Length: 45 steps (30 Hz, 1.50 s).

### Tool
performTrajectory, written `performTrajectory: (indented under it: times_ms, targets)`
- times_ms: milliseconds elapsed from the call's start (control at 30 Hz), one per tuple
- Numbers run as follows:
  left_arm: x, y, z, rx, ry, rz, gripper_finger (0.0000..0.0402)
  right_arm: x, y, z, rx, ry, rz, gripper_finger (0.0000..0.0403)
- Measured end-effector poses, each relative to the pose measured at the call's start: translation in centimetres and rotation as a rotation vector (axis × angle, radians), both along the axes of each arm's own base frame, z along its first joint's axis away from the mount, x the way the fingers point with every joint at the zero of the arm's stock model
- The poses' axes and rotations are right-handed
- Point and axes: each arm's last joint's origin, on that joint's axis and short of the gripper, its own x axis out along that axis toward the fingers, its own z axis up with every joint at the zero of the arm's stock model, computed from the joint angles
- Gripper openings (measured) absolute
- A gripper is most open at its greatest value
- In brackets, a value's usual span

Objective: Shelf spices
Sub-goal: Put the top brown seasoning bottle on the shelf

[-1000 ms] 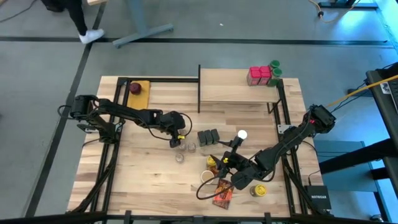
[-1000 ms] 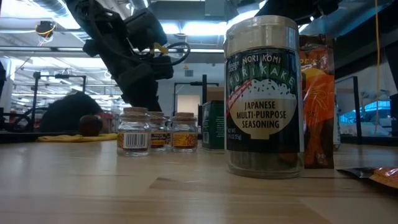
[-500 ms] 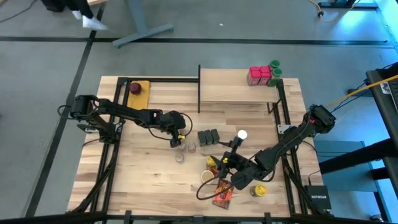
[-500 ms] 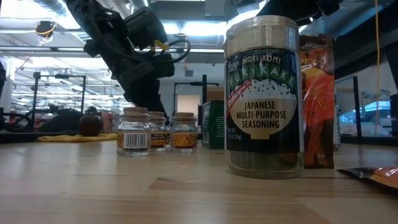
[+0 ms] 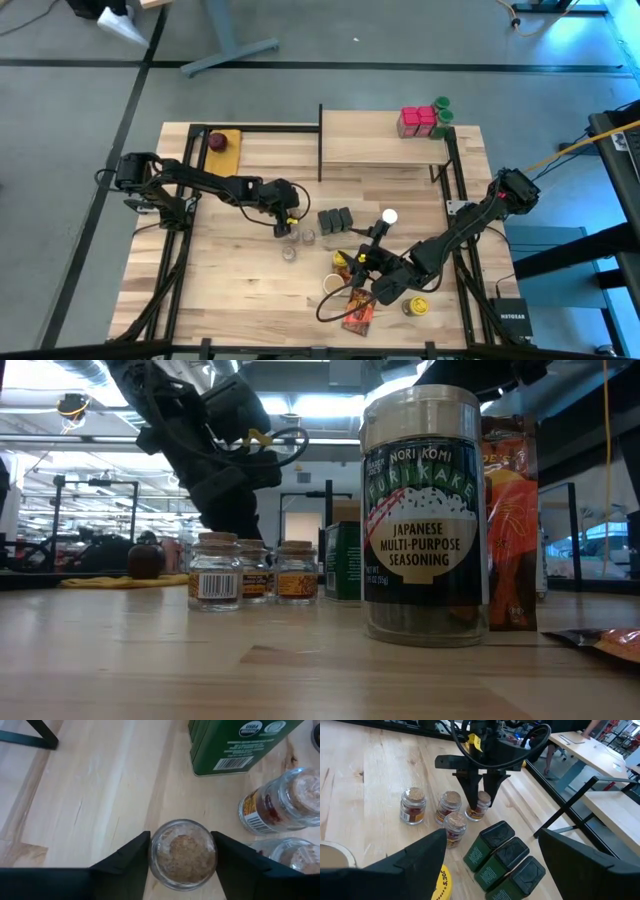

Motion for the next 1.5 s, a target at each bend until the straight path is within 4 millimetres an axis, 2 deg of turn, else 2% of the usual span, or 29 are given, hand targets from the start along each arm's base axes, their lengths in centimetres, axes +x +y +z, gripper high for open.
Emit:
performTrajectory:
  times_ms: [133, 300, 500, 700, 900, 1000, 1133, 1267, 1500]
  targets:
    - [0.0, 0.1, 0.0, 0.007, -0.003, -0.005, 0.0168, 0.0, 0.0, 0.0, 0.000, 0.000, 0.000, 0.0324]
    - [0.0, 0.1, 0.3, 0.006, 0.003, -0.005, 0.0170, 0.0, 0.0, 0.0, 0.004, 0.006, 0.007, 0.0324]
    - [0.5, -0.1, 2.6, 0.021, -0.054, -0.025, 0.0170, -0.1, 0.0, 0.5, 0.011, -0.002, 0.008, 0.0324]
    - [1.4, 0.3, 6.6, 0.045, -0.061, -0.039, 0.0171, 0.1, 0.2, 1.3, 0.040, -0.015, 0.024, 0.0324]
    - [2.2, 0.7, 11.8, 0.073, -0.035, -0.066, 0.0170, 0.1, 0.3, 1.3, 0.056, -0.001, 0.044, 0.0324]
    - [2.7, 1.1, 14.3, 0.114, -0.087, -0.087, 0.0170, 0.1, 0.3, 1.3, 0.057, 0.000, 0.045, 0.0324]
    - [3.1, 2.7, 17.4, 0.175, -0.192, -0.069, 0.0171, 0.2, 0.3, 1.3, 0.058, -0.004, 0.044, 0.0324]
    - [3.2, 5.3, 19.2, 0.233, -0.295, -0.002, 0.0171, 0.2, 0.3, 1.3, 0.060, -0.010, 0.041, 0.0324]
    - [3.6, 10.7, 19.8, 0.261, -0.347, 0.116, 0.0172, 0.2, 0.3, 1.3, 0.061, -0.011, 0.039, 0.0324]
